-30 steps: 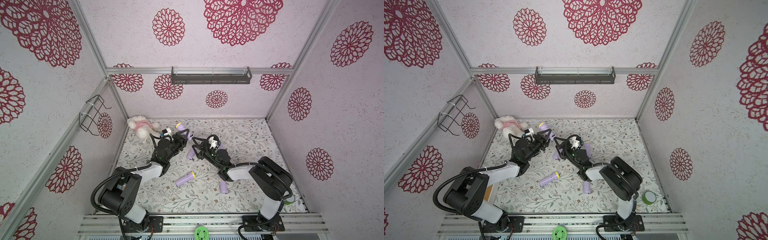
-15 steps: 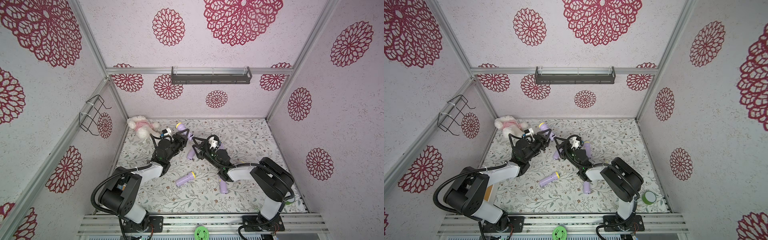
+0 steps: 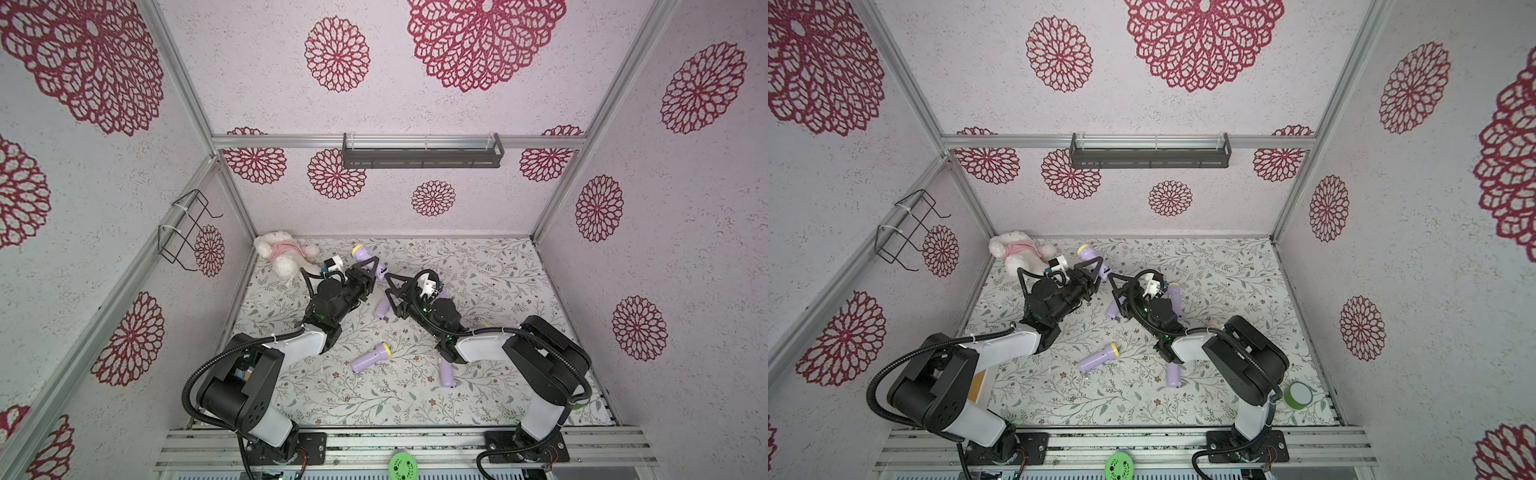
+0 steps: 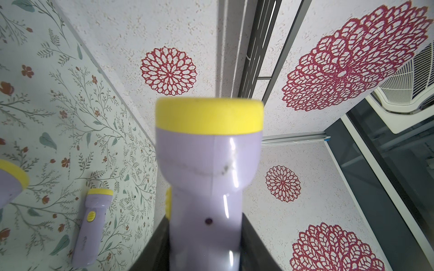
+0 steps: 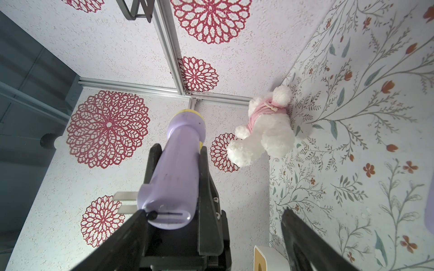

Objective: Close the plug at the bottom of the flashlight
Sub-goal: Close the plug of the flashlight.

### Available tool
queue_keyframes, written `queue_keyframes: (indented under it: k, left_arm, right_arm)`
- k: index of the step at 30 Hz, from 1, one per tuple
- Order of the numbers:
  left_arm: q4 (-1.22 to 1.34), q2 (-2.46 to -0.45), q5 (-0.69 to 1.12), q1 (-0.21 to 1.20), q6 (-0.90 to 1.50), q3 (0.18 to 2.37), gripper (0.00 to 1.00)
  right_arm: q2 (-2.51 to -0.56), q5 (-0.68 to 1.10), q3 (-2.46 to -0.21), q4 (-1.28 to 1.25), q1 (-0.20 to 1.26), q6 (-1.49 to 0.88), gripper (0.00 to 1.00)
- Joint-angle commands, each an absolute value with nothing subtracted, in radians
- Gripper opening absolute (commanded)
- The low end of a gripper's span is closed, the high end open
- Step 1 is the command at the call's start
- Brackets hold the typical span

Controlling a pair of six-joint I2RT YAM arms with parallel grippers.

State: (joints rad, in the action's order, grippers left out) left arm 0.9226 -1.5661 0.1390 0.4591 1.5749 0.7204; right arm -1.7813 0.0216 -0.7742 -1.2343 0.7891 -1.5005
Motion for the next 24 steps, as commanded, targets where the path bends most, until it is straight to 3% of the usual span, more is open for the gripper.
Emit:
queue_keyframes:
  k: [1, 24]
  left_arm:
    - [1.138, -1.543, 0.187, 0.502, 1.603, 0.767, 0.0]
    - [1.173, -1.539, 0.185, 0.509, 1.598, 0.773, 0.0]
  right_arm:
    - [-1.839, -0.004, -0.773, -1.065, 0.796, -1.471, 0.89]
    - [-1.786, -0.021, -0.777, -1.01, 0.8, -1.458, 0.86]
